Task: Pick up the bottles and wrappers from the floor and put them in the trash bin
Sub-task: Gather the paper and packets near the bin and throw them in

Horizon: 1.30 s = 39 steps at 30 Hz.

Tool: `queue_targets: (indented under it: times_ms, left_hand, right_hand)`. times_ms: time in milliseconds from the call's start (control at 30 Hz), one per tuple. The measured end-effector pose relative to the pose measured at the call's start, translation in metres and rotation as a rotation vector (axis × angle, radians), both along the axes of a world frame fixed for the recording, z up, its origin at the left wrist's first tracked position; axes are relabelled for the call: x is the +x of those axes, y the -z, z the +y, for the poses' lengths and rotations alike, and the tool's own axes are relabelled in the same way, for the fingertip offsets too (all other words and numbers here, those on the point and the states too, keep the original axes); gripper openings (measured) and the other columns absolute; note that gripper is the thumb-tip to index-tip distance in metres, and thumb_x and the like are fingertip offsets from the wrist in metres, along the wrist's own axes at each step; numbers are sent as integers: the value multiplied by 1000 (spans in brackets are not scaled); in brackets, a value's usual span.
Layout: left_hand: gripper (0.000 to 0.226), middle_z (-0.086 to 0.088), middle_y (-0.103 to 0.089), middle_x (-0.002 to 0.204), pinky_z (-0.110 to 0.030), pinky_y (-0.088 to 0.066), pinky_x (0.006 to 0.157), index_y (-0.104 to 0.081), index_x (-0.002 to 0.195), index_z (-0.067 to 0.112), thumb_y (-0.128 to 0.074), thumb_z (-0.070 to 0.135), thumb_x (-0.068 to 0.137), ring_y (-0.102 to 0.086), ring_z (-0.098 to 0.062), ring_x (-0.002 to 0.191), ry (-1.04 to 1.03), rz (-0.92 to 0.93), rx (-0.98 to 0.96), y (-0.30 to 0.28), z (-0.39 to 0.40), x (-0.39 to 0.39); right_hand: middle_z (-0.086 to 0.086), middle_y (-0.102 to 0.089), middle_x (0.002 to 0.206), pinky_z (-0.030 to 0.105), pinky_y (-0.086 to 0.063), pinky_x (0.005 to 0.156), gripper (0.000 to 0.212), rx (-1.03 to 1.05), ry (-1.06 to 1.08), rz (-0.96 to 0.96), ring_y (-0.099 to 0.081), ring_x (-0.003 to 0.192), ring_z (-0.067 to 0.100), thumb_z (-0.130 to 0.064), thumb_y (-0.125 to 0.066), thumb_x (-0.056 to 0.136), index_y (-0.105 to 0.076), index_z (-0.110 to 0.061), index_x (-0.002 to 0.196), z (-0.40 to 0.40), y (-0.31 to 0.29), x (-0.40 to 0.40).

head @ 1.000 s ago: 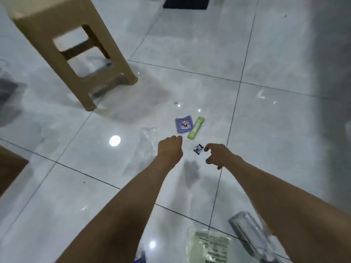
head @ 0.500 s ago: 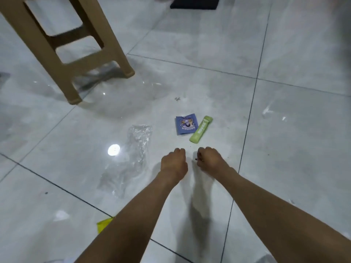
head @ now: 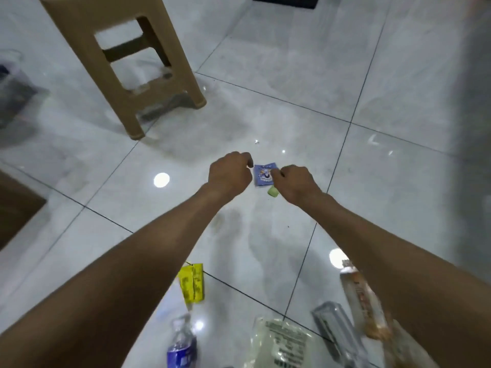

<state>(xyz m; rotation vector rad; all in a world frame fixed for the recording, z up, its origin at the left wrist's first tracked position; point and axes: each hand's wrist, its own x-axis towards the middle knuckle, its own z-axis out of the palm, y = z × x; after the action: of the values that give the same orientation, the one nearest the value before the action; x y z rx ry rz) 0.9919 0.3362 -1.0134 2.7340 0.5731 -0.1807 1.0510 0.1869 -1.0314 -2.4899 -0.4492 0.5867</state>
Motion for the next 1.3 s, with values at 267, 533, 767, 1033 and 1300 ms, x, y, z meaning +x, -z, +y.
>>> queue_targets:
  times_ms: [267,533,767,1033,1300]
  left_hand:
    - [33,-2,-64,121,-31,-44,86,-63,118,24,-43,19,92,-59,-26,109,85,102,25,-315,17,-38]
    - [32,1,-68,112,-32,-50,81,-65,113,27,-41,22,92,-62,-23,102,41,6,-9,-589,8,-108]
    - [28,-1,-69,104,-28,-41,68,-64,111,23,-41,22,94,-64,-26,95,-37,-48,148,-718,9,-193]
    - [28,1,-69,98,-30,-46,71,-66,104,24,-42,23,90,-64,-27,94,-240,-99,197,-776,9,-328]
    - [26,-5,-69,105,-33,-49,68,-64,109,23,-45,21,92,-64,-28,91,-483,-96,243,-812,39,-529]
  right_hand:
    - [16,-64,70,32,-46,67,48,-102,-95,74,-59,77,35,-27,-40,100,-54,1,63,22,-324,-20]
    - [-4,-57,50,20,-36,53,53,64,-131,-10,-53,50,9,-31,-47,99,-47,-17,47,30,-601,-78]
    - [11,-69,67,31,-51,66,48,61,-257,-73,-64,66,27,-29,-49,97,-52,-11,52,31,-739,-151]
    - [6,-58,67,26,-40,53,42,83,-451,-137,-53,56,18,-26,-49,97,-46,-18,56,53,-803,-268]
    - [8,-66,63,25,-44,56,39,37,-813,-153,-55,49,15,-21,-51,94,-61,-6,60,117,-821,-441]
